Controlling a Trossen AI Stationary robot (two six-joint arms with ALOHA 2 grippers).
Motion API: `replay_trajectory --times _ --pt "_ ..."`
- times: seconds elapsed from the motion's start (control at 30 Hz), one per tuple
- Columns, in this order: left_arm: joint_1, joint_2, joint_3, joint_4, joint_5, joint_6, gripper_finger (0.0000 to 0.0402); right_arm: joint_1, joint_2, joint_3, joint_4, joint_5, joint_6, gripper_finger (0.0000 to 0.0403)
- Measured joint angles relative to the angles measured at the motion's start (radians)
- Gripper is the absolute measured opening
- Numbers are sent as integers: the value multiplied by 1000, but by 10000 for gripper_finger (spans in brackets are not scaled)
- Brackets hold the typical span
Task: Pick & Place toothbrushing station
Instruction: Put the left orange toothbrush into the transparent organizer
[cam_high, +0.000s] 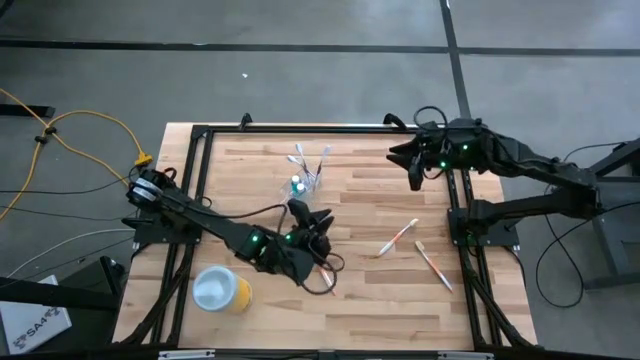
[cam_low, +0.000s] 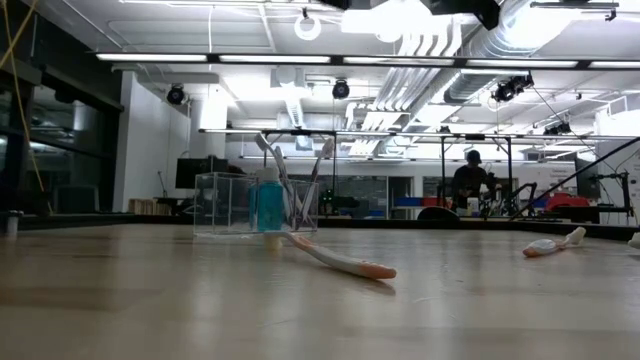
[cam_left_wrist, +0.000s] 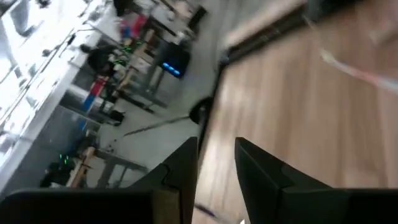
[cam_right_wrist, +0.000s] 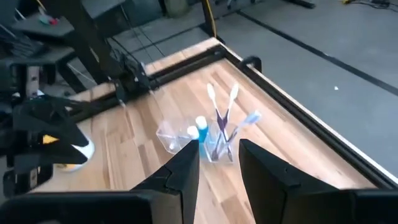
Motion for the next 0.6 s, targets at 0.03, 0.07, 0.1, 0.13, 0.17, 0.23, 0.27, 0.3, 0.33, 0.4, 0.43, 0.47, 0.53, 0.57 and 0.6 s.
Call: replay_trajectory --times 0.03,0.07,0.1,0.13,0.17,0.23,0.27,0.3,0.33,0.4,0.43,0.47,0.53,0.57,0.6 --pt "-7 0 0 -61 22 -7 99 13 5 0 -5 15 0 105" --pt "-14 0 0 -130 63 -13 99 27 9 0 -10 30 5 105" --pt "-21 0 0 -191 118 -28 99 40 11 0 -21 43 15 105" --pt "-27 1 0 -245 184 -51 99 50 11 0 -30 53 18 105" --pt "-31 2 0 -287 253 -81 99 55 11 0 -31 65 18 105" --pt "-30 2 0 -352 386 -135 99 70 9 0 -31 76 19 105" --pt "-25 1 0 -381 443 -160 99 77 9 0 -31 77 22 105" --pt "-18 0 0 -410 488 -180 99 81 9 0 -31 77 25 105" --pt "-8 -1 0 -436 530 -198 99 83 10 0 -31 77 26 105" --pt "18 -3 0 -473 624 -232 99 83 9 0 -31 76 30 105" --pt "32 -4 0 -496 672 -240 99 83 9 0 -31 77 36 105" --pt "46 -4 0 -519 724 -246 99 83 9 0 -31 77 41 105" --pt "73 0 0 -548 801 -229 99 83 9 0 -32 77 43 105" --pt "85 2 0 -561 829 -200 99 83 9 0 -31 77 43 105" --pt "95 2 0 -571 846 -165 99 83 9 0 -31 77 43 105"
